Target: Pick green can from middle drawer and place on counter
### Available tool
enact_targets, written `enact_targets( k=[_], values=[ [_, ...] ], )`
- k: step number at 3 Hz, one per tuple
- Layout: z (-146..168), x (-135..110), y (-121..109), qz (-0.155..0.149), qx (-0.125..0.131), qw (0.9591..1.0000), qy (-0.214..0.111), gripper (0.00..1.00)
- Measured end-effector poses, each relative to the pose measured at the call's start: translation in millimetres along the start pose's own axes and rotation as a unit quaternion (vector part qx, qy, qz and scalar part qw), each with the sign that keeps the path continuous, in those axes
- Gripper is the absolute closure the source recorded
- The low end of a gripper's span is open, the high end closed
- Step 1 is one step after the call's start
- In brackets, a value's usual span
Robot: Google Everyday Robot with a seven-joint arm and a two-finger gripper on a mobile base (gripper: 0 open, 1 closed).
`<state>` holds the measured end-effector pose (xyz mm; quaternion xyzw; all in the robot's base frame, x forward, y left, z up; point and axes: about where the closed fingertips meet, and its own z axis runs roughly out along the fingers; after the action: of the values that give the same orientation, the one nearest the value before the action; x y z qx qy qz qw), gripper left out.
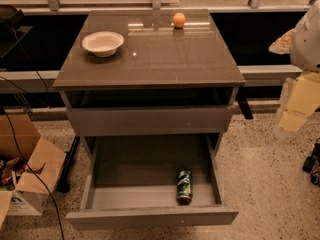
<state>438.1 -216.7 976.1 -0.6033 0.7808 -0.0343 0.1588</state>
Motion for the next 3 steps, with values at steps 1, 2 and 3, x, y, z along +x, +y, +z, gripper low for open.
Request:
enact_targets(
  k=[1, 2, 3],
  values=[
    [0, 0, 0, 0.000, 0.000, 1.0000, 0.000, 0.00],
    [27, -8, 3, 0.034, -0.021, 0.9992, 0.000, 0.00],
    [76, -14, 9, 0.091, -0.062, 0.9939, -0.009, 0.00]
  ],
)
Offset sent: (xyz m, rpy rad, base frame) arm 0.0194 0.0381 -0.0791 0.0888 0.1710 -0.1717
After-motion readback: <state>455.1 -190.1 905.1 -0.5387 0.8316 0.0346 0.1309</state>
